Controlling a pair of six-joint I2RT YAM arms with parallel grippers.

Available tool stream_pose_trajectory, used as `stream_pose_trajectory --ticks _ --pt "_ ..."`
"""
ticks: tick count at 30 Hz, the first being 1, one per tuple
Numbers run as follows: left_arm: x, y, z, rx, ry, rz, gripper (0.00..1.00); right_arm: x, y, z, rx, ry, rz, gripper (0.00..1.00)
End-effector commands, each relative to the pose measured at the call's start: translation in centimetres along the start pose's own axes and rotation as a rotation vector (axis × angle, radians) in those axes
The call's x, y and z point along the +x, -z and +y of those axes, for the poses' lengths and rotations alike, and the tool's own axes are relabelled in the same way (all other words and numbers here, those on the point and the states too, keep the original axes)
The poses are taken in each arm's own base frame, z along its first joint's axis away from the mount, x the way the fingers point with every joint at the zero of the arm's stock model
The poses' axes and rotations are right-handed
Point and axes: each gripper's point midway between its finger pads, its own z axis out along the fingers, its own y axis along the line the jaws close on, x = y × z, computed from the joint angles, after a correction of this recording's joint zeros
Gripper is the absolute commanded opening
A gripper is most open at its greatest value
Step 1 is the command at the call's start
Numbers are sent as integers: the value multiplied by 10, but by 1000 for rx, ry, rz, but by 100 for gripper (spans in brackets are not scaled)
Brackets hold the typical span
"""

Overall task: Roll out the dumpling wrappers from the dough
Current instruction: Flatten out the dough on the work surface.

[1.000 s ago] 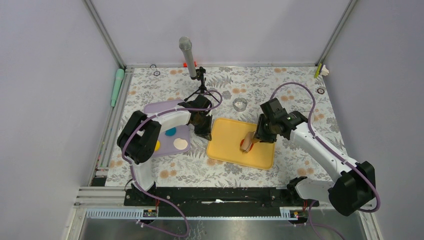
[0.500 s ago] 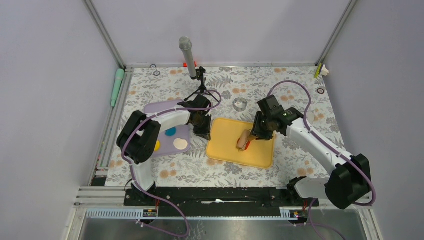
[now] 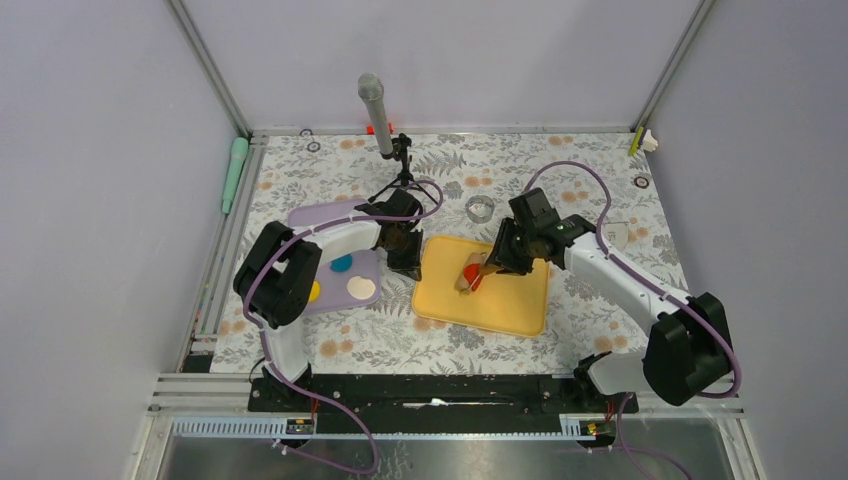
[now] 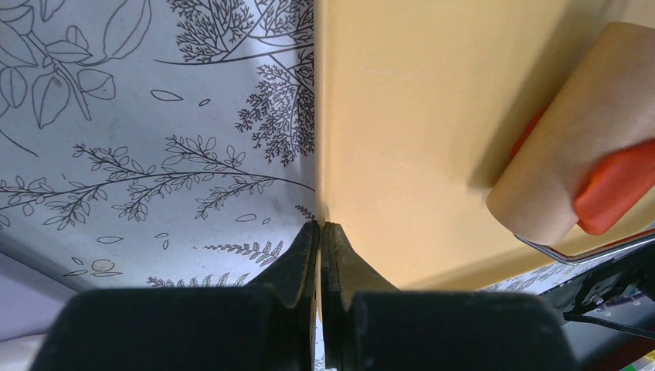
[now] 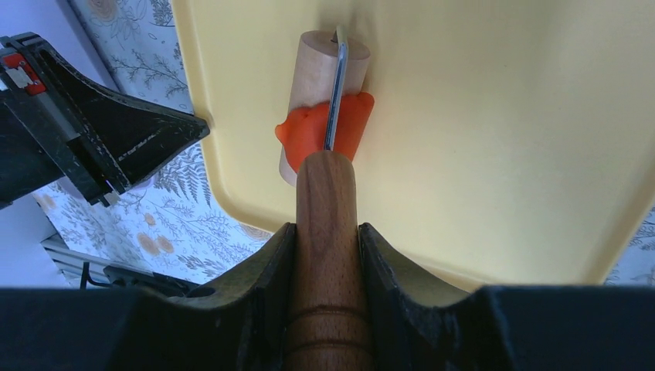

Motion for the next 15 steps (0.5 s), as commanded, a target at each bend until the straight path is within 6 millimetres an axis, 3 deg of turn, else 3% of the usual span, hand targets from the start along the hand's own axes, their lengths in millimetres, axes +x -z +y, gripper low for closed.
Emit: stream_pose_trajectory --ticks 1,15 --pt "2 3 7 -35 -17 -8 0 40 -9 -61 243 15 132 0" --pt "3 0 10 -45 -17 -2 0 50 26 -86 300 -9 98 0"
